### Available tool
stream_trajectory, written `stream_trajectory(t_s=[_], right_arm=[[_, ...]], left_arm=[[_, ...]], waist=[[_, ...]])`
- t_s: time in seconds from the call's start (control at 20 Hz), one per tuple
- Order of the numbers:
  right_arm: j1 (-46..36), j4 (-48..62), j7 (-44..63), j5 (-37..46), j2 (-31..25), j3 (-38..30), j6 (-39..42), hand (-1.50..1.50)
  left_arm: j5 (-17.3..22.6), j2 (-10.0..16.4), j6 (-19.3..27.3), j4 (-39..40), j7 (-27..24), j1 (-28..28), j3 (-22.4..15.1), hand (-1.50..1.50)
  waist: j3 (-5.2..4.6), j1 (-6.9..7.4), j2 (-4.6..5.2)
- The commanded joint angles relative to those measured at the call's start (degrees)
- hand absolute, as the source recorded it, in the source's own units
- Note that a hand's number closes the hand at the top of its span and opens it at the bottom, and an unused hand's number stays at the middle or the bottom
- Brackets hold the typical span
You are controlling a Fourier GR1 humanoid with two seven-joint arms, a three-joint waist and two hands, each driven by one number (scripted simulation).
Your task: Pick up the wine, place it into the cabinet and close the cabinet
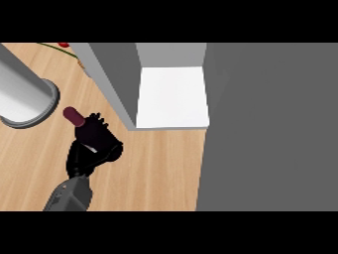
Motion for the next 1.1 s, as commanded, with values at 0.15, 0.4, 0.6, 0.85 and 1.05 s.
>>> stream_trajectory(t_s=[0.15,0.4,0.6,0.85,1.05], right_arm=[[2.5,-12.5,4.9,1.1,-0.1,2.8,-0.7,-1.5],[6.2,-14.4,4.0,-1.6,-0.9,0.8,0.4,-1.5],[3.0,-12.7,3.6,-4.2,-1.4,-2.9,1.0,-1.5],[5.0,-12.9,3.1,-3.0,-1.2,-1.7,0.6,-1.5],[5.8,-14.2,3.4,-3.3,-1.3,-1.1,1.1,-1.5]], left_arm=[[-2.0,0.3,2.2,5.7,-5.0,-3.9,-0.2,1.5],[-2.0,0.3,3.6,5.1,-5.7,-3.8,-1.8,1.5],[-3.1,-0.5,0.6,1.0,-10.9,1.3,-4.0,1.5],[-1.7,1.7,-6.7,-9.4,-14.3,11.6,-5.5,1.5],[-0.5,0.8,-8.9,-15.3,-14.8,14.3,-7.1,1.5]], waist=[[-0.02,0.0,0.08],[0.02,0.0,-0.04],[0.05,0.78,-0.1],[0.1,1.31,-0.44],[0.08,0.9,-0.4]])
